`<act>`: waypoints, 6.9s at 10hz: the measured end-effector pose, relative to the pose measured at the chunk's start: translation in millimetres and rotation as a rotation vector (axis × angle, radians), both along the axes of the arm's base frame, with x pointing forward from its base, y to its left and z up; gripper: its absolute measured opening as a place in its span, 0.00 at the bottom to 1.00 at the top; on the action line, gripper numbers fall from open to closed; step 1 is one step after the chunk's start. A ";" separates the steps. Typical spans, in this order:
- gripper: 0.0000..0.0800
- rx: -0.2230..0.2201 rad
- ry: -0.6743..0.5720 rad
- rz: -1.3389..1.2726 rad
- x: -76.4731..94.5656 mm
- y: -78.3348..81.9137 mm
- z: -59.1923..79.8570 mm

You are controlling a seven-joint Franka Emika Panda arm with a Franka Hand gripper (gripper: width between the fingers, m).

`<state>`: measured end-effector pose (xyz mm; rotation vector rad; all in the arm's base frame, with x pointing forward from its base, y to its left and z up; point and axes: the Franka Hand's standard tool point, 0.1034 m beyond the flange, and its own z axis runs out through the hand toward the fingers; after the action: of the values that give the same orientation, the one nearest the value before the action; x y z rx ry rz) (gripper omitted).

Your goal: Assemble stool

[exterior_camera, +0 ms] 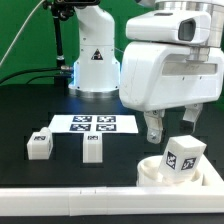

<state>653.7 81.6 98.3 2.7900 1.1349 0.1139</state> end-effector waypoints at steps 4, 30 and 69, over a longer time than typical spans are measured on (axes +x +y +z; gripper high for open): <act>0.81 0.007 0.003 -0.016 -3.1 12.0 -5.6; 0.42 0.243 0.068 -1.232 1.6 8.2 -19.6; 0.81 0.201 0.036 -0.481 -9.8 27.4 1.2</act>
Offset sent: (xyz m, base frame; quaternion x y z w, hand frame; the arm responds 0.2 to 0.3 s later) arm 0.0000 0.0000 0.0000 0.0000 0.0000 0.0000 1.0000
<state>643.9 109.0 99.5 3.1630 0.4505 0.1349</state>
